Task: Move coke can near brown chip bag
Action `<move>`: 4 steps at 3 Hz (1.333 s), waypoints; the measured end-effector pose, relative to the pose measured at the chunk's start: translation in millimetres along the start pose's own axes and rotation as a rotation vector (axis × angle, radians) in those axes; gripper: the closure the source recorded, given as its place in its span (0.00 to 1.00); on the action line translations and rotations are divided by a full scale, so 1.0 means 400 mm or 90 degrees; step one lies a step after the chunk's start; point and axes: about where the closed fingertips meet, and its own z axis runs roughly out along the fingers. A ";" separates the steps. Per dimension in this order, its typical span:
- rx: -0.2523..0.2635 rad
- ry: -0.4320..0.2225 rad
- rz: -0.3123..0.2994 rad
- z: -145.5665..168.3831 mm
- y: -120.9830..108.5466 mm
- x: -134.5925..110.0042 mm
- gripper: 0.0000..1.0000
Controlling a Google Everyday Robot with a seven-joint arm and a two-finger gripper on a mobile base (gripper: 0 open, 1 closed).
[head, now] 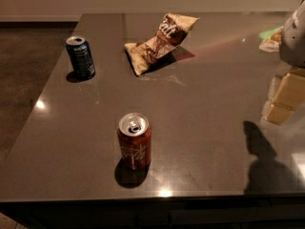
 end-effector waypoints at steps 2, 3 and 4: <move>-0.009 -0.025 -0.007 0.010 0.009 -0.018 0.00; -0.033 -0.072 -0.035 0.036 0.054 -0.059 0.00; -0.062 -0.121 -0.075 0.071 0.119 -0.120 0.00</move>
Offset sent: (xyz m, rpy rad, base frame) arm -0.0022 0.0196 -0.0145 0.0958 0.0287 0.0596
